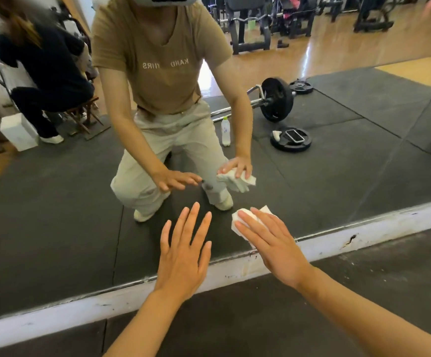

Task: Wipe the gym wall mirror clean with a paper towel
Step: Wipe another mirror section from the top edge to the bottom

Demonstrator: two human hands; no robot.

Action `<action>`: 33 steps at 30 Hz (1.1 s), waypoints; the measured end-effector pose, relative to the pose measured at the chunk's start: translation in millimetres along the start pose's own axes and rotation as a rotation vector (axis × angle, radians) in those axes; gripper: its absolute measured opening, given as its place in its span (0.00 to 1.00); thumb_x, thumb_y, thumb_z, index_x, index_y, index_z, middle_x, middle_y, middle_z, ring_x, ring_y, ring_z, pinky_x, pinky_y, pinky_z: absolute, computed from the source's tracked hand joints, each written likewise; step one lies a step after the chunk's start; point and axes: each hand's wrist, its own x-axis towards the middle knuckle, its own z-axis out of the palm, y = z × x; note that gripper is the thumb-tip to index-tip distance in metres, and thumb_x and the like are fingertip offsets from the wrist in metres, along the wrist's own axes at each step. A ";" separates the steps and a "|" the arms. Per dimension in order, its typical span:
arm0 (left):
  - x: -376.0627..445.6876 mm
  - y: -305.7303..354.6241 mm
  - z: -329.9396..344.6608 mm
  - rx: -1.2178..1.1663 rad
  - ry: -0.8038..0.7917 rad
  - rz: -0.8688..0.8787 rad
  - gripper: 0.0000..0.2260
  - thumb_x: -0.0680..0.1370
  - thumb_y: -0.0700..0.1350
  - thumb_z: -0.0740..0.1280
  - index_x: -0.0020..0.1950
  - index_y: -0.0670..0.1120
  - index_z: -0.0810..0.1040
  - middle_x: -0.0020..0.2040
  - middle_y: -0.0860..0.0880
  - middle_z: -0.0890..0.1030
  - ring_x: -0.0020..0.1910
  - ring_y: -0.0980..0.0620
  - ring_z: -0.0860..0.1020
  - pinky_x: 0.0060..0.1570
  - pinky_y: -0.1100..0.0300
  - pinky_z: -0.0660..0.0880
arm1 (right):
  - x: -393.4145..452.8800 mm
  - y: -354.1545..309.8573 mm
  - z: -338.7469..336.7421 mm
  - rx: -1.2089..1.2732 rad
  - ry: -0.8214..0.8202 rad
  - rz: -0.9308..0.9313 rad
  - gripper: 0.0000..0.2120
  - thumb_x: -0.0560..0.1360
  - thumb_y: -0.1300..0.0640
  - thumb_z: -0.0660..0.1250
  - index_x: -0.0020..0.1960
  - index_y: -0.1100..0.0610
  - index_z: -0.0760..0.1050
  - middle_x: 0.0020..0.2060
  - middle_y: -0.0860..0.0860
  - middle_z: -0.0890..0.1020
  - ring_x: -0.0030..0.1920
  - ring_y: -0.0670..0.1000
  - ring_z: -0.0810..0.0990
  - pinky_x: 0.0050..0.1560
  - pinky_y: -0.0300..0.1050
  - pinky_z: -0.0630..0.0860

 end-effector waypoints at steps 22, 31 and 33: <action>279.5 62.5 -446.1 -0.010 0.186 0.000 0.27 0.82 0.56 0.54 0.80 0.50 0.59 0.81 0.48 0.56 0.79 0.48 0.56 0.74 0.47 0.48 | 295.1 80.1 -456.0 0.017 0.326 -0.206 0.19 0.86 0.52 0.54 0.76 0.53 0.63 0.75 0.52 0.65 0.72 0.57 0.67 0.66 0.56 0.67; 341.8 57.1 -540.1 0.034 0.463 0.001 0.26 0.82 0.55 0.56 0.79 0.48 0.63 0.80 0.45 0.60 0.79 0.48 0.57 0.77 0.52 0.44 | 381.8 82.1 -545.4 -0.034 0.541 -0.299 0.19 0.84 0.53 0.56 0.75 0.53 0.65 0.73 0.52 0.67 0.70 0.57 0.69 0.64 0.57 0.68; 353.7 48.1 -560.5 0.047 0.509 0.018 0.26 0.83 0.55 0.56 0.79 0.47 0.65 0.80 0.45 0.61 0.79 0.48 0.58 0.77 0.52 0.45 | 404.8 80.3 -560.4 -0.052 0.581 -0.330 0.18 0.84 0.53 0.55 0.74 0.53 0.66 0.72 0.53 0.68 0.69 0.58 0.69 0.64 0.56 0.66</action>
